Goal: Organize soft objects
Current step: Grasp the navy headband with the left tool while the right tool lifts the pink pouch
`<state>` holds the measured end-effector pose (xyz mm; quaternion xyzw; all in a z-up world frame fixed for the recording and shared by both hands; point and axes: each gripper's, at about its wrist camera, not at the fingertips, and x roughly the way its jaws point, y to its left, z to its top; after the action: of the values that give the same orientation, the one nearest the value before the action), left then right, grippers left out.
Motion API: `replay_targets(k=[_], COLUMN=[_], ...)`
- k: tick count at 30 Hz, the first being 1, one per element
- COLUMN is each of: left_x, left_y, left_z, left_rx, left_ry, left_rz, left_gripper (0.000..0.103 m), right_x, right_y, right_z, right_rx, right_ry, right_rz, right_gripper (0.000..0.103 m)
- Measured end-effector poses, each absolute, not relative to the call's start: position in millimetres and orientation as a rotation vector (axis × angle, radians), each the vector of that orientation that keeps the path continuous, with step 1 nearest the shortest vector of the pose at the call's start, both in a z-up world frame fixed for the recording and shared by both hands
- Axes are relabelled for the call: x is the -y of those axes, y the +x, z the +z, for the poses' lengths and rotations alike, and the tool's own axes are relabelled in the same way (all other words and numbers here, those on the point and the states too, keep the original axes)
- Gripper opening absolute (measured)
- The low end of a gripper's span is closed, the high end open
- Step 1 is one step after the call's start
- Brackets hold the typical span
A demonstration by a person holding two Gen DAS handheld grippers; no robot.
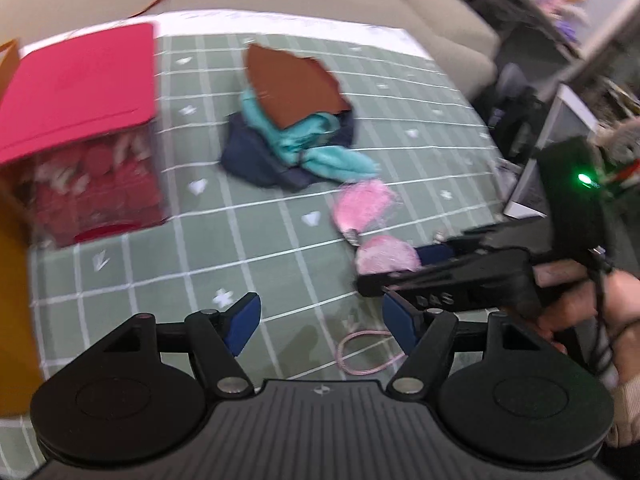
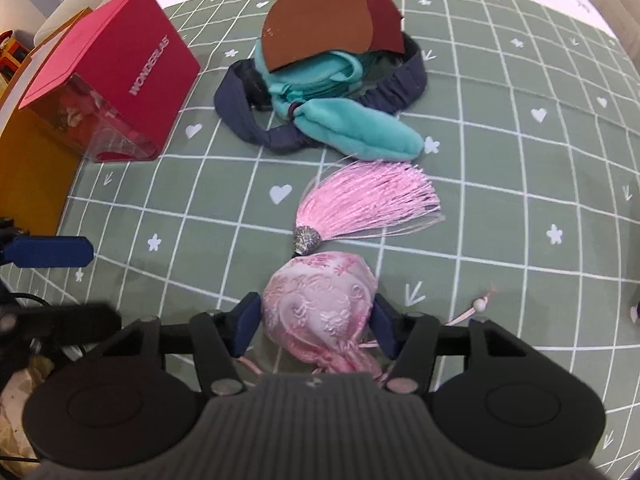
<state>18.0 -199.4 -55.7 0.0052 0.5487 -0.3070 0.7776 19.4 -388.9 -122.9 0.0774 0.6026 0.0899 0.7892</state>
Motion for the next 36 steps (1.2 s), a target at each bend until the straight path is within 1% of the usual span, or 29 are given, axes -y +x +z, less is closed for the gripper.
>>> replay_targets(k=[9,11,14,17,19,23,30,31,32,33,34,35,36], left_x=[227.1,230.5,232.2,238.4,241.8,242.0,247.9,247.5,247.3,248.2,248.3,249.2,250.3], left_y=[47.2,62.5,79.7,90.7,99.2,112.7,125.1,125.4,125.3,124.9,124.1,123.2,122.3], left_z=[-69.7,-78.8,-91.0,-97.5,-103.6,-113.0,-119.1,-119.4,-120.0,-119.9,-119.8,-119.5,-119.6], left_rx=[-1.121,-1.137,-1.169,-1.151,-1.171,-1.205,-1.152,-1.141,-1.131,-1.125,-1.118,-1.111,-1.103], left_ry=[0.138,0.098,0.011,0.002,-0.018,-0.115,-0.094,-0.094,-0.092,-0.088,-0.083,-0.059,-0.028], left_rz=[-0.722,-0.689,-0.627,-0.557,-0.506,-0.43,-0.308,-0.293,-0.279,-0.269,-0.265,-0.252,-0.229], left_gripper=[0.083,0.082,0.079,0.079,0.076,0.076,0.07,0.065,0.062,0.055,0.038,0.027,0.007], right_x=[405.7,413.0,422.7,432.3,437.3,436.4,437.8,438.0,438.0,437.8,437.4,437.3,437.5], right_y=[25.9,27.1,28.0,29.1,29.3,29.4,28.1,28.1,28.0,27.9,27.9,28.0,28.1], right_z=[-122.3,-123.2,-124.0,-124.9,-125.2,-123.6,-123.5,-123.7,-123.6,-123.5,-123.6,-123.6,-123.6], right_rx=[-1.298,-1.3,-1.293,-1.294,-1.291,-1.286,-1.281,-1.281,-1.281,-1.282,-1.282,-1.282,-1.281], right_ry=[0.148,0.175,0.206,0.227,0.251,0.248,0.251,0.253,0.253,0.251,0.25,0.25,0.25], right_rz=[0.11,0.103,0.093,0.066,0.068,0.078,0.089,0.088,0.088,0.089,0.089,0.09,0.09], right_gripper=[0.056,0.056,0.056,0.057,0.057,0.057,0.058,0.058,0.058,0.059,0.059,0.059,0.059])
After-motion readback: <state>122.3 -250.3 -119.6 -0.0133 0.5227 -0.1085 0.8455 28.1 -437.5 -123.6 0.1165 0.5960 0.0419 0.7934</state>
